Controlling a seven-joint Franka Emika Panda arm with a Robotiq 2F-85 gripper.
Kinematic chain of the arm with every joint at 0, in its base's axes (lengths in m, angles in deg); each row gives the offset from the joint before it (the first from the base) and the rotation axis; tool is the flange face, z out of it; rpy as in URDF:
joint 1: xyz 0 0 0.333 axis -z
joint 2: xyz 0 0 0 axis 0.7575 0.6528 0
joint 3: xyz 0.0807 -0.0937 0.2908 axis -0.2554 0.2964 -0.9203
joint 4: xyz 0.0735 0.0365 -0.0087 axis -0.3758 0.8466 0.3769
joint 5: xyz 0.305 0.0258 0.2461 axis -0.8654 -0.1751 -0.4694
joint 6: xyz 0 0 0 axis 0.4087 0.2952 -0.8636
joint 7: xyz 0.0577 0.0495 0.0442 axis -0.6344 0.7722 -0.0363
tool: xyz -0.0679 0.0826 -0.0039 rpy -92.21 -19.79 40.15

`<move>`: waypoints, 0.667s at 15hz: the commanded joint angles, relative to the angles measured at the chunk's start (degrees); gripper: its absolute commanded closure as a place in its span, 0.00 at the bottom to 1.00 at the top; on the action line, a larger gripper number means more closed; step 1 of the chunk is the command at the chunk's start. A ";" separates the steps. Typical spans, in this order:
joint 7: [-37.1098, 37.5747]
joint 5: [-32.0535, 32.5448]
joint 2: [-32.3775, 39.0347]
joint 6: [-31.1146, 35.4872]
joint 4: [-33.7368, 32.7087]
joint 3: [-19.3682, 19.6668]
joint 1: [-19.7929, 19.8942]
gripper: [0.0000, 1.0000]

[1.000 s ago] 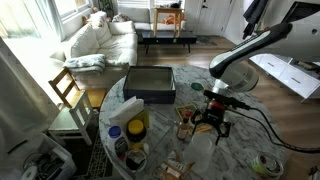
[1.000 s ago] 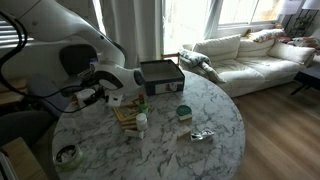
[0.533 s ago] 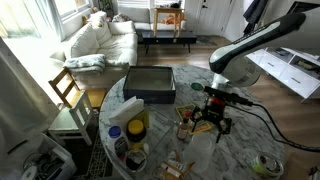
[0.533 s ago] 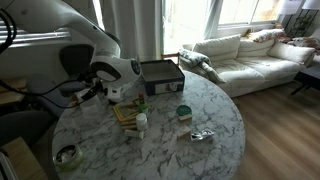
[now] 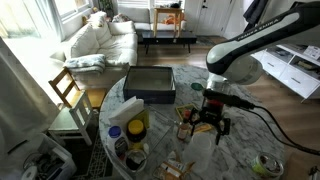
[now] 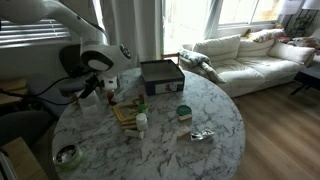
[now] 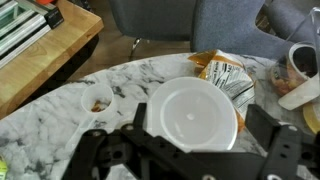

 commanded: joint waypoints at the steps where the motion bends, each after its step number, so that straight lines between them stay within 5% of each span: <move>1: -3.02 1.49 -2.48 6.01 3.61 -1.34 -0.65 0.00; 10: -4.62 4.04 -2.75 12.86 5.75 -3.34 -0.79 0.00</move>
